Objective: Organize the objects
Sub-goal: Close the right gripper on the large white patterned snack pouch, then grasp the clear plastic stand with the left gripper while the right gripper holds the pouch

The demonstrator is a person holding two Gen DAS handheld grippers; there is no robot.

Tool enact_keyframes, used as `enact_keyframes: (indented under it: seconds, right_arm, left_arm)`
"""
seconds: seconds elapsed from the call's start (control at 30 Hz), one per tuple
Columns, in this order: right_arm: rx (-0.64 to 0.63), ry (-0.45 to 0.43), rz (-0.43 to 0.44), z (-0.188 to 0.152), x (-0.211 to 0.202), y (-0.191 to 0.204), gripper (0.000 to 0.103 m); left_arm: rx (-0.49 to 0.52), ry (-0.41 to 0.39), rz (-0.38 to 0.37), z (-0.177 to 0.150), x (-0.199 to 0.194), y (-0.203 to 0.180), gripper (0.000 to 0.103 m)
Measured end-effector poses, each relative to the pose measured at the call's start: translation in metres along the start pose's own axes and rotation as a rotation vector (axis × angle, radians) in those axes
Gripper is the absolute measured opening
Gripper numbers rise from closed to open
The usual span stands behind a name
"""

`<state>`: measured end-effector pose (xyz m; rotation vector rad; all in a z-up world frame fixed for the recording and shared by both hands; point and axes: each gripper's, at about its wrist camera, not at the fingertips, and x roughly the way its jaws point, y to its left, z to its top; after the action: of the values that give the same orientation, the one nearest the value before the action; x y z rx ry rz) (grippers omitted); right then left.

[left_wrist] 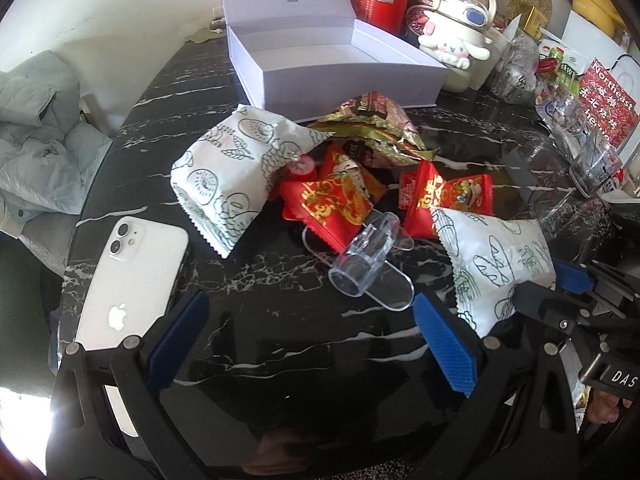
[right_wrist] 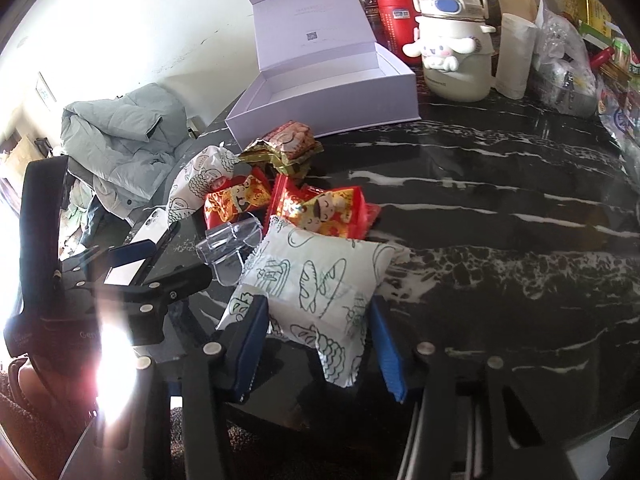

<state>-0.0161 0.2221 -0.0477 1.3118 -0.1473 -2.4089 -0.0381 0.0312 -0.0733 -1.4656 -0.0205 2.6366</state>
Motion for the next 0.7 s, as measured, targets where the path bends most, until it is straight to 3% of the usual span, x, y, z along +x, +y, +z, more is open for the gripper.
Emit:
enact_keyframes:
  seconds: [0.3,0.43,0.53,0.7]
  right_arm:
    - [-0.021,-0.008,-0.051,-0.001,-0.006,-0.003,0.058]
    - [-0.026,-0.023,-0.043,0.002,-0.005,-0.001,0.072]
    - [-0.037,-0.016,-0.044,0.004,-0.002,0.001,0.075]
    - [-0.035,-0.011,-0.039,0.008,0.004,0.004,0.080]
  left_arm:
    - [0.012,0.009,-0.045,0.009,0.018,-0.015,0.091]
    - [-0.017,-0.009,-0.041,0.011,0.020,-0.010,0.076]
    - [-0.013,-0.019,-0.022,0.014,0.021,-0.009,0.065]
    - [-0.005,-0.030,-0.060,0.014,0.020,-0.009,0.052]
